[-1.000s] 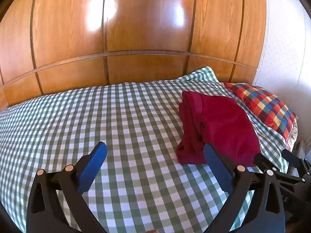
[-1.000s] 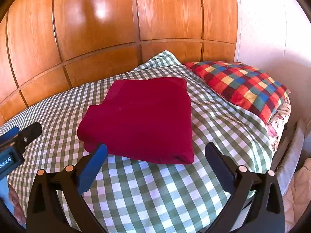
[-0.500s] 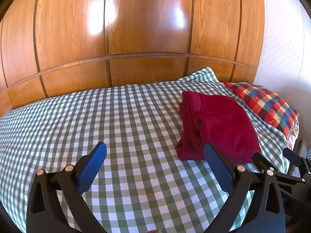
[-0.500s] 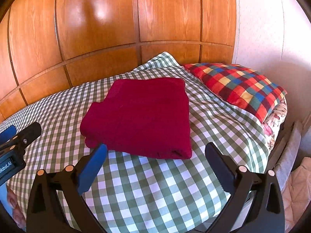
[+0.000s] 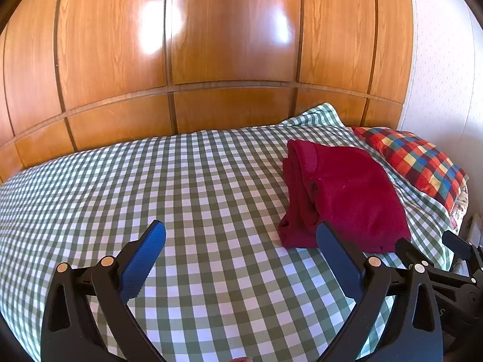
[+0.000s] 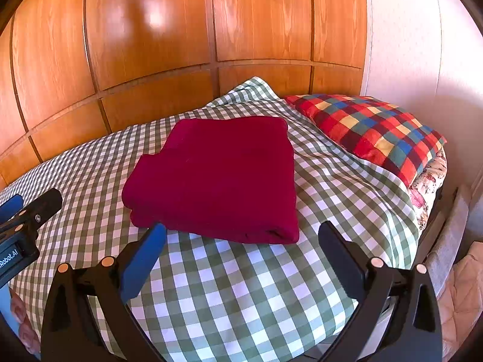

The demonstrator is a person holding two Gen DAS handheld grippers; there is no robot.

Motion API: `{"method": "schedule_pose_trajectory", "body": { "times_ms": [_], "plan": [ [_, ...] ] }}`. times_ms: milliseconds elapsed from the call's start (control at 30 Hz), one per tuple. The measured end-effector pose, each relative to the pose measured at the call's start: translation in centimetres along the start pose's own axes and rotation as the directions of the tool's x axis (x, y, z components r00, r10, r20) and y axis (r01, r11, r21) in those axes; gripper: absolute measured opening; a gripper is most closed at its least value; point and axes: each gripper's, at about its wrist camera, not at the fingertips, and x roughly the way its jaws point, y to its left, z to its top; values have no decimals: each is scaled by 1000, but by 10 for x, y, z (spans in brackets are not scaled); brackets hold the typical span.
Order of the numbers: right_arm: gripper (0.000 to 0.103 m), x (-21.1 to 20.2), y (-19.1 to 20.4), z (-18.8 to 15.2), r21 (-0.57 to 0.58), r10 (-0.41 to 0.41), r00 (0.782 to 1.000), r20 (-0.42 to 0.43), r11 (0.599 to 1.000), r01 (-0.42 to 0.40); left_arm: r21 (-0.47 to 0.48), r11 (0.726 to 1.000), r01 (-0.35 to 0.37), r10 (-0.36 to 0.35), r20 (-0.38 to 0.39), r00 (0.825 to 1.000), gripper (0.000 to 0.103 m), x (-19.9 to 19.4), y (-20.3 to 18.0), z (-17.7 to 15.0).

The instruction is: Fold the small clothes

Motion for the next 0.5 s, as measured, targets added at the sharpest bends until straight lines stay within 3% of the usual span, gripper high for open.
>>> {"method": "schedule_pose_trajectory", "body": {
  "times_ms": [500],
  "plan": [
    [101,0,0,0,-2,0,1000,1,1000,0,-39,999,3,-3,6,1000,99,-5,9,4]
  ]
}}
